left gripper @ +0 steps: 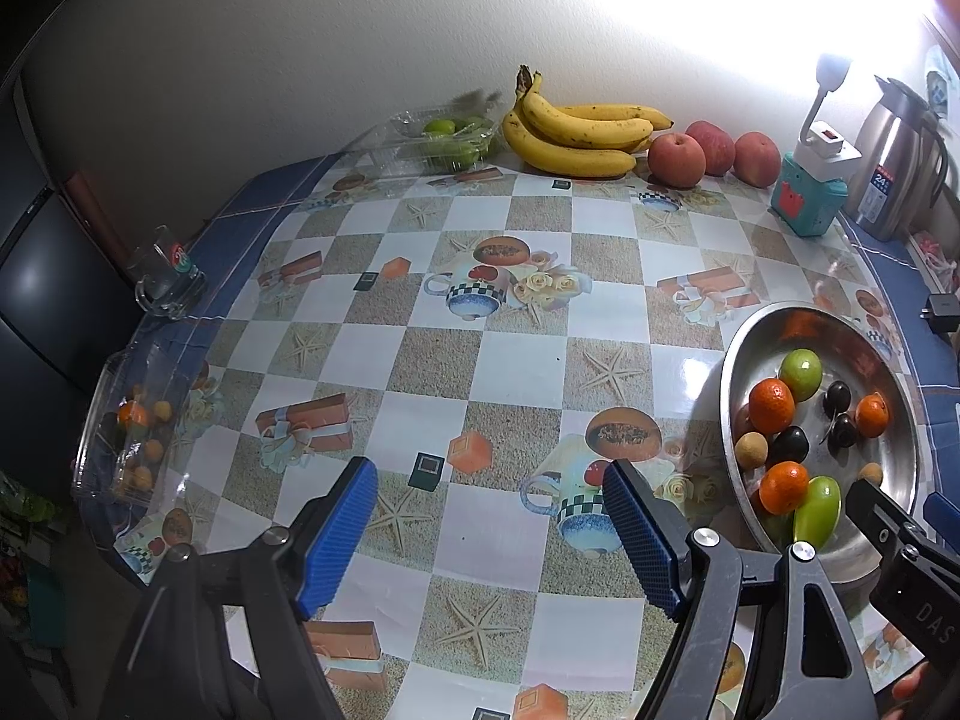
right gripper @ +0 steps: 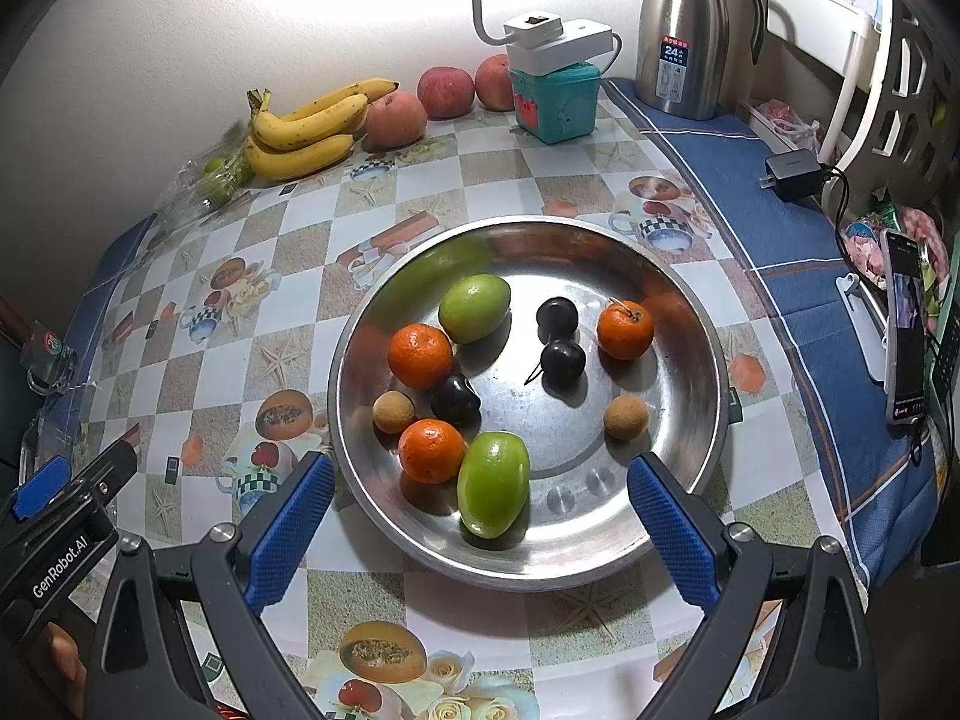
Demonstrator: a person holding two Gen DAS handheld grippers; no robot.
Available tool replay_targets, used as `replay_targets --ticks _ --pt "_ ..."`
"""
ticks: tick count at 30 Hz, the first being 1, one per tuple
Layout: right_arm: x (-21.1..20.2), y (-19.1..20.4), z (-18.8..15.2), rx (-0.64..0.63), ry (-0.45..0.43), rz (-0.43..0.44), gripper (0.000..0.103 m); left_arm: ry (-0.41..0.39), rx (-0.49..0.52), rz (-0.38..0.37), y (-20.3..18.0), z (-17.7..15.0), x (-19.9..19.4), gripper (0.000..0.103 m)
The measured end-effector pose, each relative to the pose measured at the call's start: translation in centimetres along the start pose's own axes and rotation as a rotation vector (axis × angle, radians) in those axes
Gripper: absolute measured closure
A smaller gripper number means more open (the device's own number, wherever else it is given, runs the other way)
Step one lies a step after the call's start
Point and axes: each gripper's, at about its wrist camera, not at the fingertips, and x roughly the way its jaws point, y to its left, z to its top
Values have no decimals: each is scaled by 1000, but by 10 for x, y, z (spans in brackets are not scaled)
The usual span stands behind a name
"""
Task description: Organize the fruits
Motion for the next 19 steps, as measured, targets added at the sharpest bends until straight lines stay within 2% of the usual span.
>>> replay_targets --ticks 8,13,19 --pt "1 0 -1 1 3 -1 5 0 -2 2 2 -2 1 22" --pt "1 0 -1 1 3 0 5 -33 2 5 2 -1 -5 22" --pt "2 0 -1 2 3 0 5 -16 -2 -5 4 1 -3 22"
